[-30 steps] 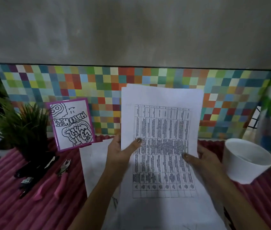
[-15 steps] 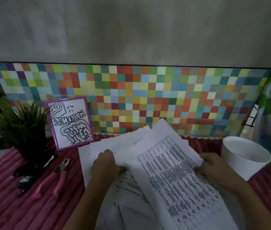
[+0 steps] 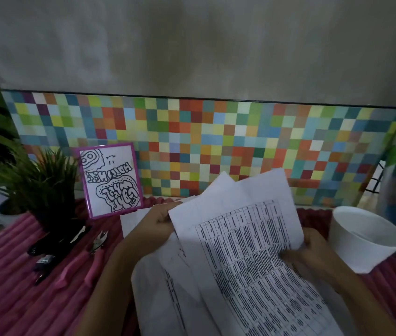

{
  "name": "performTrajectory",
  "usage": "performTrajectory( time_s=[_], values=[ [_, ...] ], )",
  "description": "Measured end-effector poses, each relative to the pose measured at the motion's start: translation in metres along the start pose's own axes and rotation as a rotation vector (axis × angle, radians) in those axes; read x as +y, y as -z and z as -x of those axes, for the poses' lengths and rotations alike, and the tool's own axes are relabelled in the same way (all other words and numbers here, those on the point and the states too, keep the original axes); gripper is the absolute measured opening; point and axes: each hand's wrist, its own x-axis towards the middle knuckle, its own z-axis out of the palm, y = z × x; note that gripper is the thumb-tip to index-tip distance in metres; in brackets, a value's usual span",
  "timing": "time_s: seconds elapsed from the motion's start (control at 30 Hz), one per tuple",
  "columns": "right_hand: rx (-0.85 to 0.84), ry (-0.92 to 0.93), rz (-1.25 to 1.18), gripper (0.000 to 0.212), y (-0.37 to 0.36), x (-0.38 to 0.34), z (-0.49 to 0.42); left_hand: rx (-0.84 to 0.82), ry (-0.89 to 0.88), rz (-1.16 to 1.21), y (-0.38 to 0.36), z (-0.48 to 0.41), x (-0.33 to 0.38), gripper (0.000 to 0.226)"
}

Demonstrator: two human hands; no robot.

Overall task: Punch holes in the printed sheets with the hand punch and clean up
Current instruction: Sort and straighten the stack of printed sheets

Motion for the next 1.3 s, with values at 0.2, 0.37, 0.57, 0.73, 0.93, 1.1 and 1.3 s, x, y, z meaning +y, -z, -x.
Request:
performTrajectory(
  time_s=[0.2, 0.37, 0.57, 0.73, 0.93, 1.1, 1.3],
  values=[
    [-0.028, 0.058, -0.047, 0.058, 0.003, -0.003, -0.004, 0.49, 0.146, 0.232, -0.015, -0.01, 0.0, 0.021],
    [0.158, 0.028, -0.432, 0.04, -0.001, -0.006, -0.007, 0.558, 0.437, 0.746, -0.039, -0.016, -0.003, 0.041],
    [0.111, 0.022, -0.41, 0.04, -0.001, -0.002, -0.003, 0.279, 0.314, 0.499, -0.062, -0.01, -0.003, 0.041],
    [0.004, 0.031, -0.338, 0.045, 0.011, -0.009, 0.002, 0.321, 0.274, 0.456, -0.043, -0.011, -0.011, 0.064],
    [0.111, 0.18, -0.257, 0.047, -0.015, -0.022, 0.011, 0.326, 0.136, 0.215, -0.058, -0.006, 0.0, 0.058],
    [0.576, 0.503, -0.133, 0.051, -0.001, -0.045, 0.017, 0.516, -0.127, 0.182, -0.054, -0.002, 0.04, 0.049],
    [0.578, 0.682, -0.234, 0.041, -0.017, -0.068, 0.028, 0.591, -0.328, -0.052, -0.065, 0.001, 0.059, 0.041]
  ],
)
